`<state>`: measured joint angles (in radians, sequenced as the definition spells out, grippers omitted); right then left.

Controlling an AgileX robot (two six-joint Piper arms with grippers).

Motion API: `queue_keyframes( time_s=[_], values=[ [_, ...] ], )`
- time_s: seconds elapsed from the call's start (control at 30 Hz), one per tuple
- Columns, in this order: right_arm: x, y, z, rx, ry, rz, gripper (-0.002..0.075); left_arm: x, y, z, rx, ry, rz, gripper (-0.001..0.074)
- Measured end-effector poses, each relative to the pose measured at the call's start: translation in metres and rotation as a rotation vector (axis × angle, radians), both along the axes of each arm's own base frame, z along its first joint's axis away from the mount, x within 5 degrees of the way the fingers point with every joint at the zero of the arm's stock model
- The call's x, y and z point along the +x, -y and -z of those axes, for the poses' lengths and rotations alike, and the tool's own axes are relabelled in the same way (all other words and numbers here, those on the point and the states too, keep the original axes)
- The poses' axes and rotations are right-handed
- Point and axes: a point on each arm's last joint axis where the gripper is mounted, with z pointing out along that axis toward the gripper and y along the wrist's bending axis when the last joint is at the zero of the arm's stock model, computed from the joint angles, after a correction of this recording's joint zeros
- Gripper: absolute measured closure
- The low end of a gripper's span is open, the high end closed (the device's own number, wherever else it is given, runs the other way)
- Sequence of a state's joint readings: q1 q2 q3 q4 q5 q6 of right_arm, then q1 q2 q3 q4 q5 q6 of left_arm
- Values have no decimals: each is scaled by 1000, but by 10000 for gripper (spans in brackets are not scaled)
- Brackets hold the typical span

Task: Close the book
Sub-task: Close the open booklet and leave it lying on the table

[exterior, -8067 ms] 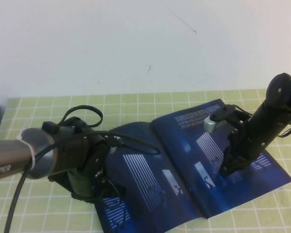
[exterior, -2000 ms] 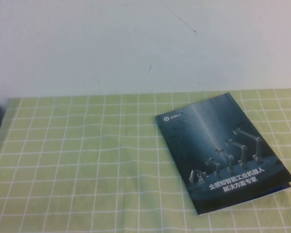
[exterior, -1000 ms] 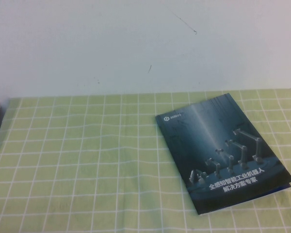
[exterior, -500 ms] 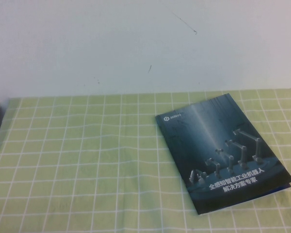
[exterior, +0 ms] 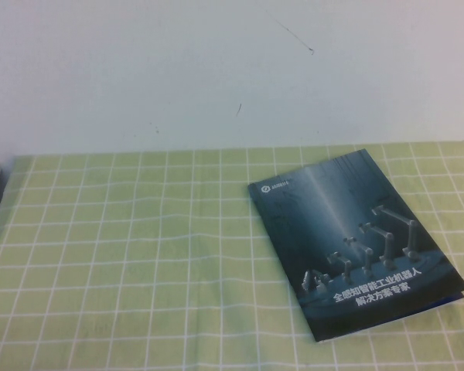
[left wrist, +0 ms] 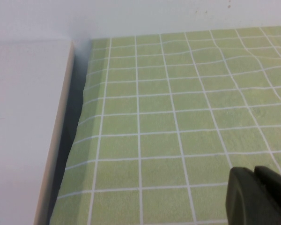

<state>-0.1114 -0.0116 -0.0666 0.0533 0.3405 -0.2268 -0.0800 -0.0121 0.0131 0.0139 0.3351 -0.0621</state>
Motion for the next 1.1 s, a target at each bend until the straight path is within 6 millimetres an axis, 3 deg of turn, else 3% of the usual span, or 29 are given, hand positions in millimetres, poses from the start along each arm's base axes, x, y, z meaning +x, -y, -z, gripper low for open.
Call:
queue_keyframes(
  time_s=[0.17,1.1],
  values=[
    [2,2,30,97,-87,52,729,0,0,0,20,3,6,737],
    [2,2,30,79,-96,52,729,0,0,0,21,3,7,737]
  ],
)
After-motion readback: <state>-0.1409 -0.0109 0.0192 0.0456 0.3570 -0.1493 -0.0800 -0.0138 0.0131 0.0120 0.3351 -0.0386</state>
